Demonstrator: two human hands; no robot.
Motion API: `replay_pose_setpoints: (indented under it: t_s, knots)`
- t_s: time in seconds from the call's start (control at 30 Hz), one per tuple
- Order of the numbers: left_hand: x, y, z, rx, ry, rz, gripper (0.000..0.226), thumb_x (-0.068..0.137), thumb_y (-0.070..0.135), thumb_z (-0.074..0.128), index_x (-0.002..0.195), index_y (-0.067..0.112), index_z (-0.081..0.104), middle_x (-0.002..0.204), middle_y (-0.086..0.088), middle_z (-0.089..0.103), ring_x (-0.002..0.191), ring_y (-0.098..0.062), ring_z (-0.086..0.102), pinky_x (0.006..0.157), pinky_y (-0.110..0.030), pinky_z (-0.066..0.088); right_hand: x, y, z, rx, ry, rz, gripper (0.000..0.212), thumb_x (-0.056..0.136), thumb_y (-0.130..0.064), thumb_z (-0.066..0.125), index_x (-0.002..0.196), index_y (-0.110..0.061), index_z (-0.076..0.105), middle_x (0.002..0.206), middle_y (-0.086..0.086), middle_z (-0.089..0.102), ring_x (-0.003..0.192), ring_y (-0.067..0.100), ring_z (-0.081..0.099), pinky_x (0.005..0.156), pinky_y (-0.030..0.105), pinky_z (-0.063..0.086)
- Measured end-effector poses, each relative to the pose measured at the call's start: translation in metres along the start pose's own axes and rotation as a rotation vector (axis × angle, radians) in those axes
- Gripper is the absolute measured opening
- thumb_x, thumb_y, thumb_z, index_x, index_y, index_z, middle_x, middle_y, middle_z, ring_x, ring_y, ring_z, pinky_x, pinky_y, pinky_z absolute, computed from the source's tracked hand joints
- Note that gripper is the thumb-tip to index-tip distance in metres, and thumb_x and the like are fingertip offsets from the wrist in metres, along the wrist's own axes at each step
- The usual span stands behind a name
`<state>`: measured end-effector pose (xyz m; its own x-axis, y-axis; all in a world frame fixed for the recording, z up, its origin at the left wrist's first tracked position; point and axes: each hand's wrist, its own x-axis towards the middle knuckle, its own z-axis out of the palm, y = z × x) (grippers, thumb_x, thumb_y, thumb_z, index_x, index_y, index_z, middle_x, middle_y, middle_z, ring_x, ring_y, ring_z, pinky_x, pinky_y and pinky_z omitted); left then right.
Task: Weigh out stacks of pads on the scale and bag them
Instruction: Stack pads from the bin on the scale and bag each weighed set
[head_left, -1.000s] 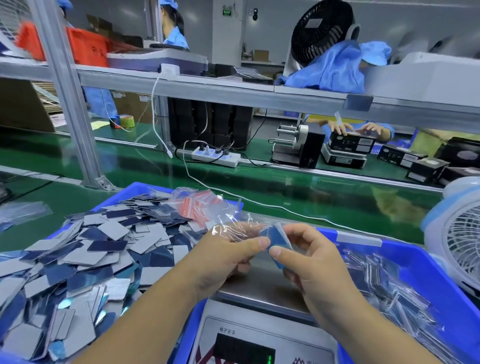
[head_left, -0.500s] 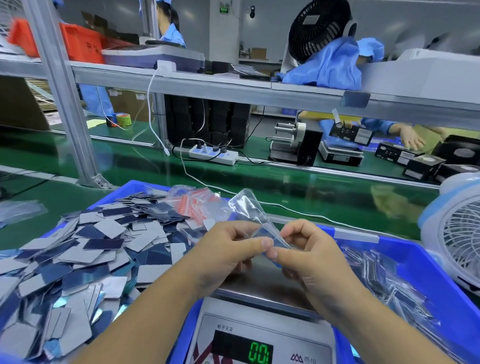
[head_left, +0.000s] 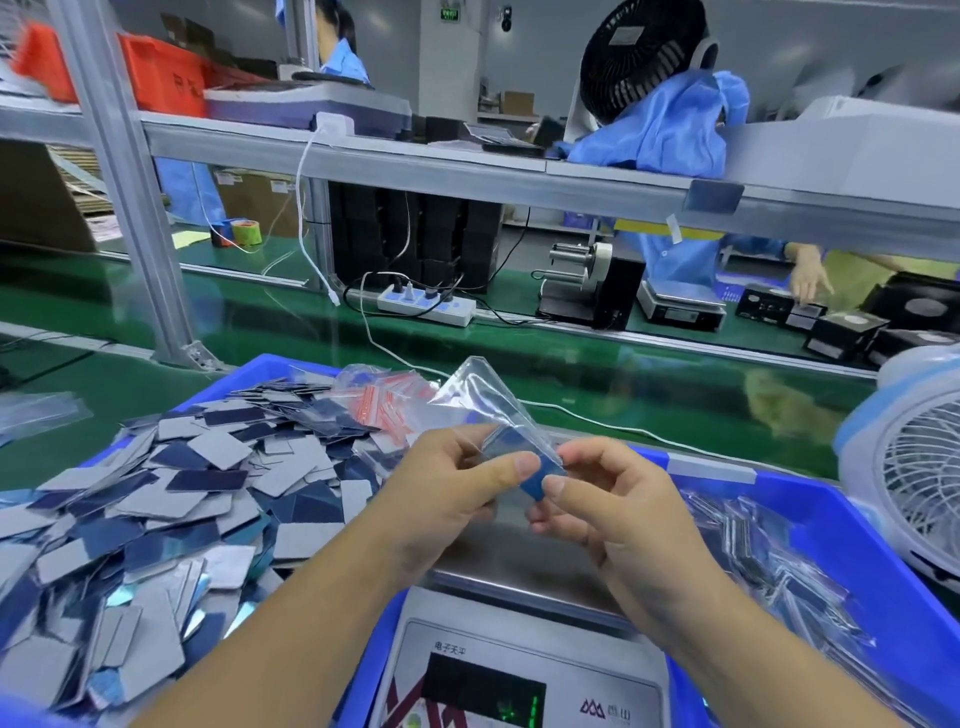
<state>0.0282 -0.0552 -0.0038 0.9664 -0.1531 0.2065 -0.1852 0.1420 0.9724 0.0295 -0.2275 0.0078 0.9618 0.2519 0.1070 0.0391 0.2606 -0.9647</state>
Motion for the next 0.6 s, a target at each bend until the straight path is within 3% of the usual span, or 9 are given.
replay_pose_setpoints:
  t_s: [0.13,0.2,0.3,0.43,0.53,0.6]
  knots:
    - [-0.001,-0.004,0.003,0.070,0.057,-0.070,0.071,0.062,0.052,0.081,0.101,-0.006,0.066,0.080,-0.014,0.051,0.059,-0.015,0.039,0.052,-0.021,0.035,-0.002,0.000,0.006,0.106,0.009,-0.028,0.016,0.066,-0.005,0.078,0.077,-0.016,0.073,0.073,0.015,0.067,0.059,0.029,0.066,0.057,0.030,0.056]
    - [-0.001,-0.003,0.004,0.041,0.034,-0.052,0.053,0.066,0.047,0.080,0.095,0.003,0.072,0.076,-0.011,0.056,0.059,-0.013,0.042,0.052,-0.020,0.037,-0.003,-0.001,0.007,0.141,-0.001,-0.018,0.034,0.057,-0.011,0.081,0.090,-0.007,0.069,0.074,0.018,0.067,0.061,0.028,0.067,0.058,0.029,0.056]
    - [-0.002,0.001,0.006,0.002,0.038,0.032,0.005,0.078,0.031,0.074,0.077,0.027,0.078,0.062,0.012,0.061,0.053,-0.001,0.048,0.051,-0.014,0.039,-0.001,-0.001,0.005,0.136,-0.004,-0.002,0.044,0.062,-0.007,0.078,0.103,-0.001,0.062,0.085,0.022,0.070,0.069,0.032,0.070,0.061,0.030,0.057]
    - [-0.001,0.002,0.004,-0.026,0.149,0.195,0.014,0.079,0.022,0.072,0.074,0.033,0.078,0.062,0.018,0.064,0.057,0.006,0.057,0.057,-0.007,0.043,-0.002,-0.001,0.005,0.061,0.021,-0.039,0.012,0.077,0.003,0.072,0.087,-0.005,0.070,0.082,0.019,0.070,0.066,0.029,0.067,0.057,0.028,0.055]
    - [-0.003,0.001,0.013,0.058,0.052,0.186,0.014,0.079,0.018,0.072,0.077,0.031,0.079,0.067,0.010,0.070,0.064,0.002,0.062,0.062,-0.010,0.046,-0.006,-0.001,0.007,0.004,-0.023,-0.090,0.025,0.085,0.013,0.059,0.085,-0.008,0.074,0.076,0.016,0.069,0.064,0.022,0.062,0.052,0.025,0.049]
    - [-0.002,-0.002,0.016,0.085,0.061,0.167,0.011,0.078,0.019,0.072,0.073,0.027,0.077,0.066,0.006,0.068,0.065,-0.001,0.063,0.065,-0.012,0.048,-0.009,-0.001,0.010,0.003,-0.075,-0.101,0.032,0.077,0.015,0.063,0.087,-0.012,0.077,0.076,0.012,0.068,0.064,0.017,0.060,0.052,0.022,0.046]
